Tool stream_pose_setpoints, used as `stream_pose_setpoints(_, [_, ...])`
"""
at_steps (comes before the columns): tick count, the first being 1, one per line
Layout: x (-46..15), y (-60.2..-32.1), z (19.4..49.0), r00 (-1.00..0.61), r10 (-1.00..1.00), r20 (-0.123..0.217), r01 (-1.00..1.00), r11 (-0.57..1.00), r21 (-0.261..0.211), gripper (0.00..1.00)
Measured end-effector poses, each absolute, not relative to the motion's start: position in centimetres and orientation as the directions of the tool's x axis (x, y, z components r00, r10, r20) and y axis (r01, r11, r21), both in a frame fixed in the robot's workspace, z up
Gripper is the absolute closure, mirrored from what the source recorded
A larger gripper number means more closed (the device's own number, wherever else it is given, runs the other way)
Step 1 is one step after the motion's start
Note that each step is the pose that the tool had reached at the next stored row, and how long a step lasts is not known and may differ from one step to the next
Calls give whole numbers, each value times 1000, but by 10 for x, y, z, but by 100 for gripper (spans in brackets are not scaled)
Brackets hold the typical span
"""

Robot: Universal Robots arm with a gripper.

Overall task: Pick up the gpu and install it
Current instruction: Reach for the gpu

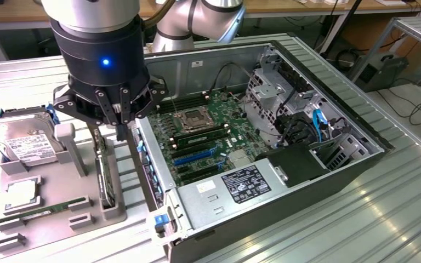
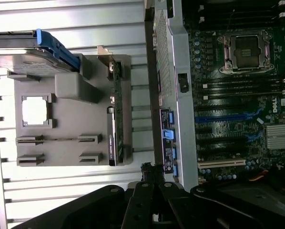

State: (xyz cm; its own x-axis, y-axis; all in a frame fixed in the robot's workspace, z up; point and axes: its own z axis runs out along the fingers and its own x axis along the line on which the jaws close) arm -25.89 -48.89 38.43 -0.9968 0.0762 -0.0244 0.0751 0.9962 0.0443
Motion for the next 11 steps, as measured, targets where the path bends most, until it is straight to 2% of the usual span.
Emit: stream_pose_setpoints(11, [-259, -494, 384, -997, 76, -24, 75, 996, 44, 89])
